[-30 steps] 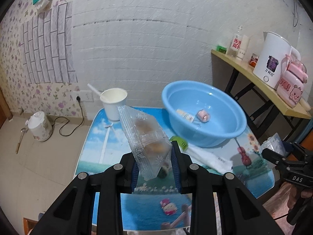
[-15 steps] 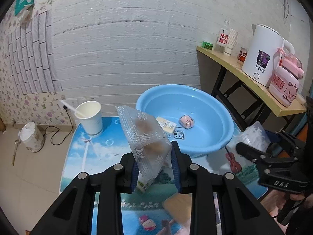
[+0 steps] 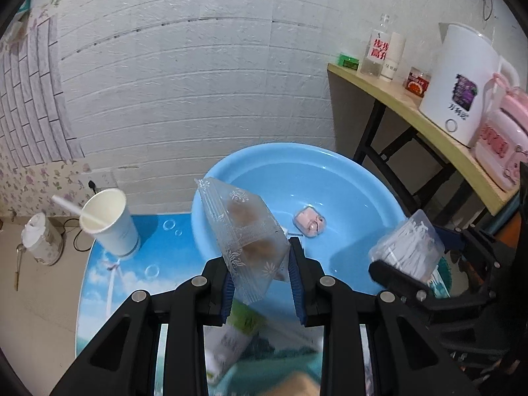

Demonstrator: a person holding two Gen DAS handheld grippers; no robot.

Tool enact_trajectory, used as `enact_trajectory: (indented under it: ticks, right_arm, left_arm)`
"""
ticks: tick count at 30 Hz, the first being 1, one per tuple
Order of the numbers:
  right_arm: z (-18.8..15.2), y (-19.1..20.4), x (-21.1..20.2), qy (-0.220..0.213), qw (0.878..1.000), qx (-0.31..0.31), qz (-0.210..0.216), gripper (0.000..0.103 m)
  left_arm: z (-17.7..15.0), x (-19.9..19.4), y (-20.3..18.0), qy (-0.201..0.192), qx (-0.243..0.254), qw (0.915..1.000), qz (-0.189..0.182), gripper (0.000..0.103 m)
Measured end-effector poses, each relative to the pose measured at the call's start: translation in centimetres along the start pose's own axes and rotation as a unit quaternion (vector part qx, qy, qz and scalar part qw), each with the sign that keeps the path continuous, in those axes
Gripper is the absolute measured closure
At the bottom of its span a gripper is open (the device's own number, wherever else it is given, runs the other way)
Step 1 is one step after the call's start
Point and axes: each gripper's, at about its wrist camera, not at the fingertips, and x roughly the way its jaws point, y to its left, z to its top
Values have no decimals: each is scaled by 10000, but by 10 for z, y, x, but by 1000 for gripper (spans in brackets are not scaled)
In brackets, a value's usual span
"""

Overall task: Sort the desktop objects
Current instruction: 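Carry the snack bag and floss pick box over the blue basin with both grippers, then open both grippers to drop the snack bag and floss pick box into the basin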

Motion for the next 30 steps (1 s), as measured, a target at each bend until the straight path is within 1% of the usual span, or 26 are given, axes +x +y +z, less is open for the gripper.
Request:
enact_trajectory:
  ticks: [4, 8, 16, 21, 23, 25, 27, 28, 30]
  right_arm:
    - [4, -4, 16, 27, 10000, 26, 53, 21]
    - [5, -3, 29, 73, 10000, 11, -25, 21]
    - [4, -4, 50, 159, 9998, 124, 27, 21]
    - [0, -4, 58, 222, 9996, 159, 71, 21]
    - [-1, -4, 58, 220, 9996, 160, 65, 21]
    - [0, -3, 58, 218, 9996, 172, 71, 21]
    - [0, -4, 58, 201, 9996, 194, 63, 21]
    - [0, -4, 58, 194, 9996, 206, 66, 21]
    - [0, -5, 57, 168, 9995, 271, 86, 21]
  left_arm:
    - [9, 20, -7, 69, 104, 9999, -3, 76]
    - [15, 34, -12, 87, 98, 9999, 6, 76]
    - [17, 56, -16, 202, 153, 9997, 69, 75]
    - [14, 64, -14, 287, 99, 9995, 65, 75]
    - [12, 62, -15, 299, 134, 9994, 59, 69]
    - [11, 57, -16, 215, 186, 9996, 58, 53]
    - [12, 53, -16, 125, 184, 9997, 123, 43]
    - [12, 51, -16, 107, 178, 9997, 143, 39]
    - [12, 51, -14, 109, 151, 9997, 153, 38]
